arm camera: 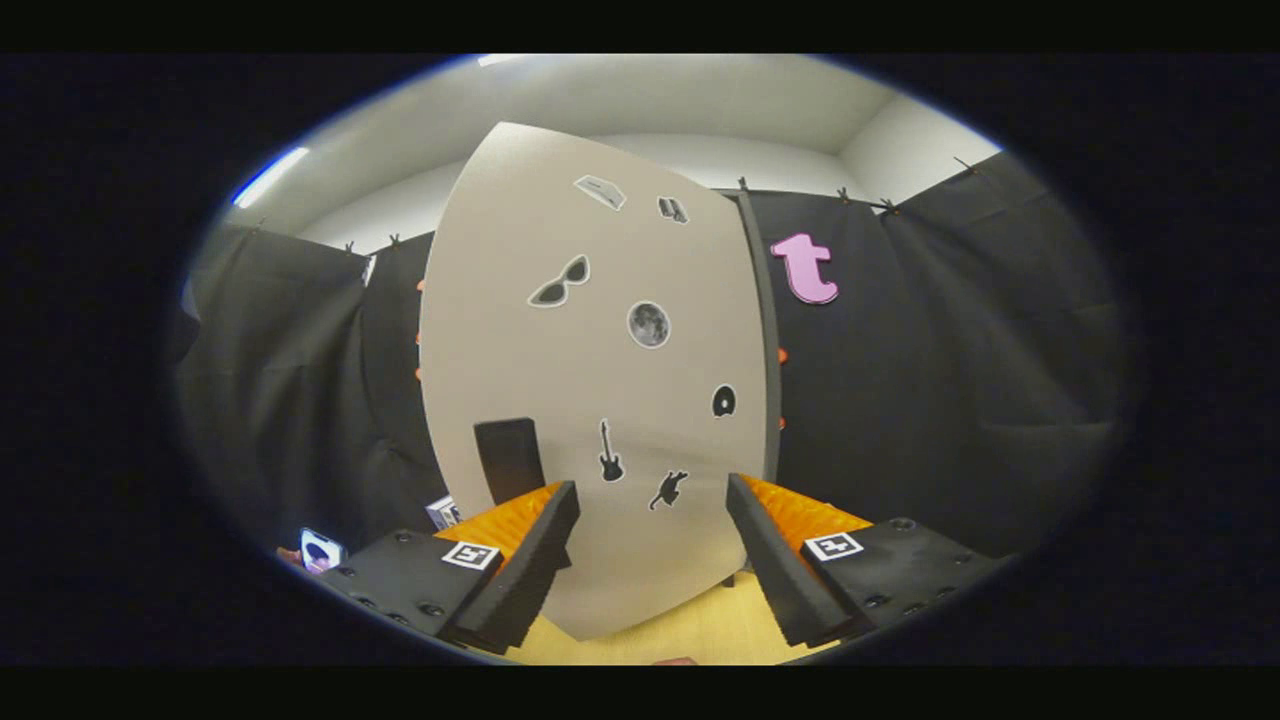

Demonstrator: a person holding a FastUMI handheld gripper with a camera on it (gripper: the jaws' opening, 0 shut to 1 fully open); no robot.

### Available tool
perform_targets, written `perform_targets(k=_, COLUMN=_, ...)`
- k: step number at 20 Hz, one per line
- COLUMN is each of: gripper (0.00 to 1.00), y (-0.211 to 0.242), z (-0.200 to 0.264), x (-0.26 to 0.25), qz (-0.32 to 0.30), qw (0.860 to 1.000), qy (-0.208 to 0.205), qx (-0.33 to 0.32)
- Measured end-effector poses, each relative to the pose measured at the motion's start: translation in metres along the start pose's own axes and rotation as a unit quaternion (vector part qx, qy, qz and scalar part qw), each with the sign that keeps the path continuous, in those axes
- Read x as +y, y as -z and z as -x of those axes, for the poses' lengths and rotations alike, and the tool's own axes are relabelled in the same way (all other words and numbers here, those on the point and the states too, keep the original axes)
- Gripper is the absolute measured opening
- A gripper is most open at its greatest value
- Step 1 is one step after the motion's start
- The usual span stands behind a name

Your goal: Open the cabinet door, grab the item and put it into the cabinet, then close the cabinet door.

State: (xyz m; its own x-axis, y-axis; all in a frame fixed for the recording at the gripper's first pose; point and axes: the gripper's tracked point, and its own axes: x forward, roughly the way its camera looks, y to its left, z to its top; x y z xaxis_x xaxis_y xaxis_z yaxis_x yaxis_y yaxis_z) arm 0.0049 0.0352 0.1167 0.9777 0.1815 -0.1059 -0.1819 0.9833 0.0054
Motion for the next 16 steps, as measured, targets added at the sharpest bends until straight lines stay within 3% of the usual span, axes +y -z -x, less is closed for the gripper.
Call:
perform_targets(k=6, gripper=0.96, y=0.013, z=-0.060, x=0.030, qz=-0.011, qw=0.999, qy=-0.038, qx=0.007)
perform_targets(k=16, gripper=0.95, y=0.024, z=-0.142, x=0.051, qz=0.011, qw=0.998, qy=-0.053, qx=0.017)
